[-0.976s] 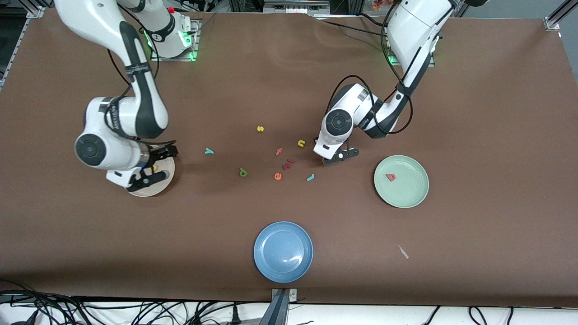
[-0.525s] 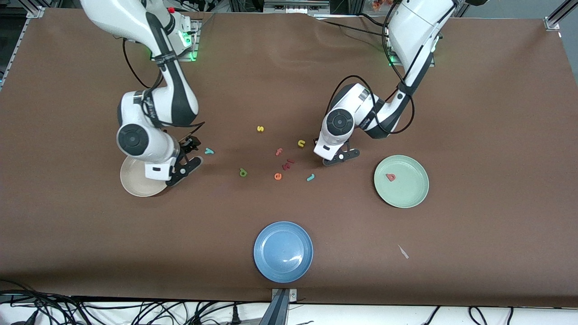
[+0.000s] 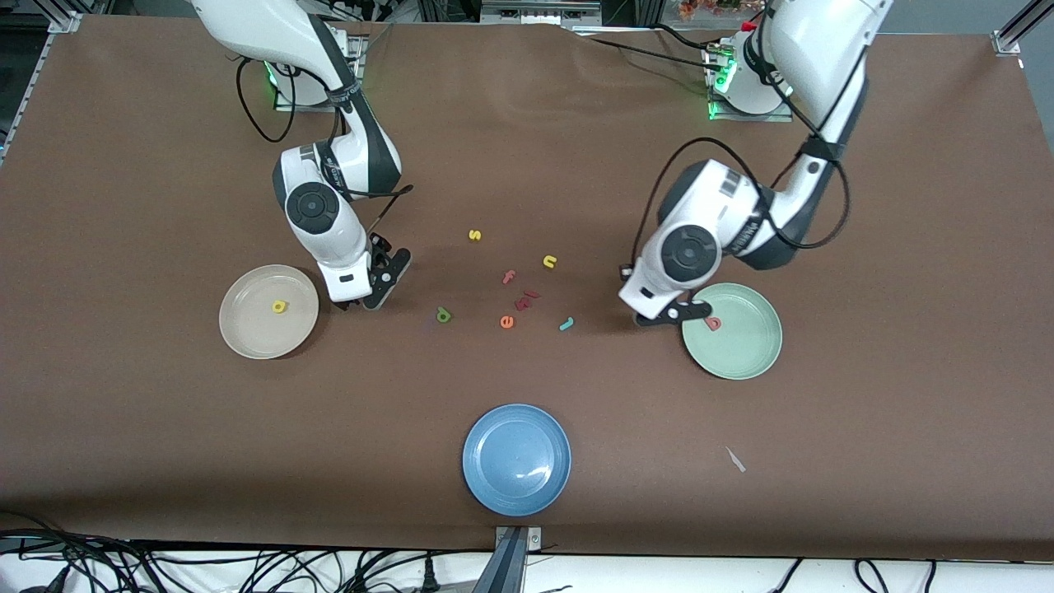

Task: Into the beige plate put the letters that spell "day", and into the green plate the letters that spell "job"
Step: 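Carry the blue ring to the green plate while the right gripper reaches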

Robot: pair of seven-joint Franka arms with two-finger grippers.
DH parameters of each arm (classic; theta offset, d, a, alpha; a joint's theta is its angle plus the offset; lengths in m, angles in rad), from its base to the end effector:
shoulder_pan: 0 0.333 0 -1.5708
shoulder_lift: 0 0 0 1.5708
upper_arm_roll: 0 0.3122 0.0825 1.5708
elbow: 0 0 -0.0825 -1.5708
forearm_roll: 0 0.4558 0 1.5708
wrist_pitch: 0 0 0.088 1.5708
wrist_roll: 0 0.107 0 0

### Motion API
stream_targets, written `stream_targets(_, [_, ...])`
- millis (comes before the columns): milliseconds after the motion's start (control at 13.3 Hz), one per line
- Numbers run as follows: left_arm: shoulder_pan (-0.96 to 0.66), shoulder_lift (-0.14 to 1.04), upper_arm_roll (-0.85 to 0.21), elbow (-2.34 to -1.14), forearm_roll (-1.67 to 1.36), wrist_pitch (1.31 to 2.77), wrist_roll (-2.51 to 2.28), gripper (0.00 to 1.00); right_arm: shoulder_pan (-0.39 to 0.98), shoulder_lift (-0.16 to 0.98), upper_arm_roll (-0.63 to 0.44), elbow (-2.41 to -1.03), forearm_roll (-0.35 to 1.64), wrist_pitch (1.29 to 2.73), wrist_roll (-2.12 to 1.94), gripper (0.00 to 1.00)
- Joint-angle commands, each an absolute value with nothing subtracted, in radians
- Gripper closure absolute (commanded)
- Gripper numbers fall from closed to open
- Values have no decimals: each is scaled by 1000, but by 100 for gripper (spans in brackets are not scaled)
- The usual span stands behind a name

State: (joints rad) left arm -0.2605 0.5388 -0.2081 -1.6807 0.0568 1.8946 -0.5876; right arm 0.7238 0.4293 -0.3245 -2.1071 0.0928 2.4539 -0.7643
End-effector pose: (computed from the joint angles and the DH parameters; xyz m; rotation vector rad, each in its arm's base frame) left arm 0.6253 -0.3021 0.2264 -2.9975 -0.1565 0.4538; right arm 0.5694 0.2328 0.1545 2.6097 1.6247 -0.1069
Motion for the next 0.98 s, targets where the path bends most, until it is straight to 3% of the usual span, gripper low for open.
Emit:
stream_targets(0, [-190, 540, -216, -1675, 130, 1875, -447, 96, 719, 377, -322, -2158, 78, 2468, -944, 0])
stream_targets(676, [-59, 638, -216, -1680, 304, 1963, -339, 95, 718, 459, -273, -2148, 86, 2609, -1206, 0])
stream_targets(826, [-17, 646, -219, -1684, 290, 1980, -269, 93, 718, 463, -262, -2154, 92, 2619, -1203, 0])
stream_targets(901, [-17, 652, -221, -1687, 290, 1985, -268, 83, 718, 463, -259, -2157, 95, 2619, -1201, 0])
